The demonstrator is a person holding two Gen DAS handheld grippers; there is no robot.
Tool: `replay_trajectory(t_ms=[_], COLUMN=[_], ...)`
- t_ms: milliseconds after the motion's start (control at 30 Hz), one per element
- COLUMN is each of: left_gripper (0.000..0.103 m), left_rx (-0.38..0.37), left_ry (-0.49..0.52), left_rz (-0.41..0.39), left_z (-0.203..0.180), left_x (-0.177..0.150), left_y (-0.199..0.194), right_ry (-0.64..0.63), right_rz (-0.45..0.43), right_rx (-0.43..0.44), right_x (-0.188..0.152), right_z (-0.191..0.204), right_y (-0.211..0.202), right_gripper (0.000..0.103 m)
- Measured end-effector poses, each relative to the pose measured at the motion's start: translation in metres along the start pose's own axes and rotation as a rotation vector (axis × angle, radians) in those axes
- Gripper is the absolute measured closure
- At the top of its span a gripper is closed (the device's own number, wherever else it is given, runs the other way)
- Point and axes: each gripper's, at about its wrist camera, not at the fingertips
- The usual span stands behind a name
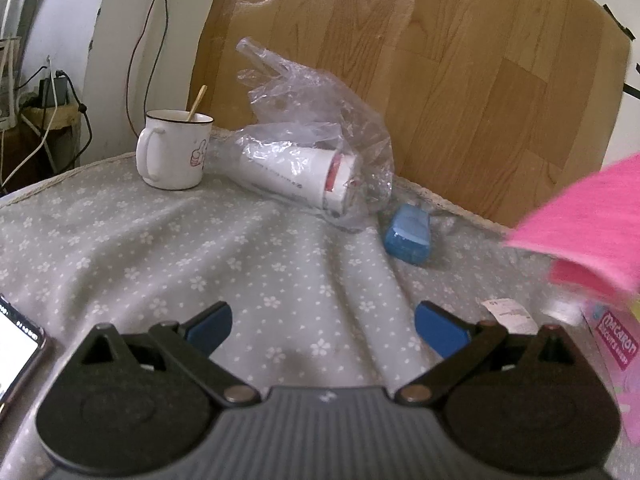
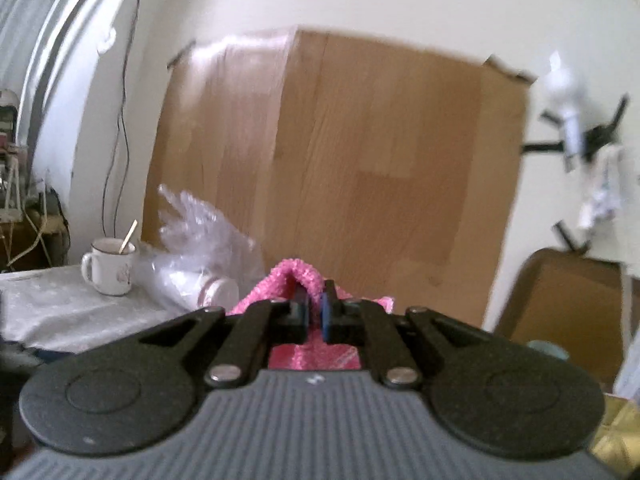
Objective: Organize soft objects
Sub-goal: 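Grasp the pink towel with the right gripper, then carry the pink towel toward the pink tin with the right gripper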
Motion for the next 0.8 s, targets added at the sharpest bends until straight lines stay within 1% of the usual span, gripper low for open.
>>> replay_trajectory(t_ms=[100,200,267,400,567,700,767,800], left_gripper=[0.001,0.001,0.001,0.001,0.001,0.001,0.001,0.001], left_rx=[-0.005,-0.011,-0.012,-0.020,-0.022,-0.022,-0.025,-0.027], left_ry=[0.010,0.022,0.028,0.021,0.016,0.023,0.022,0.021], left_rz=[0.000,-0.001,-0.003,-0.002,0.001,-0.003,0.000,0.002], left_z=[-0.001,-0.003,-0.004,-0.003,-0.003,-0.003,-0.003,-0.003], left_x=[-0.002,-0.002,-0.003,-0.003,-0.003,-0.003,-0.003,-0.002], left_y=[-0.002,-0.004,-0.005,-0.005,-0.004,-0.004,-0.003,-0.003], right_ry=[0.007,0.014,0.011,0.024,0.015,0.011,-0.004,-0.020], right_rz=[-0.017,0.003,0.026,0.093,0.180,0.256,0.298,0.315], right_rx=[-0.024,-0.036,-0.043,-0.016,0.089,0.188,0.234,0.248], right_x=[-0.010,-0.025,-0.035,-0.057,-0.075,-0.083,-0.087,-0.089], right_z=[-0.010,-0.007,-0.001,0.016,0.048,0.078,0.091,0.097], right_y=[-0.040,-0.056,-0.058,-0.047,-0.017,0.012,0.022,0.026], right_gripper=[0.094,0.094,0.094,0.094,0.094,0.094,0.093,0.091])
Point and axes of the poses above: each gripper's, at about its wrist camera, not at the fingertips, and y roughly the way its jaws point, z to its left, x to its top, and after that the axes turned 8 degrees about -y, right-handed
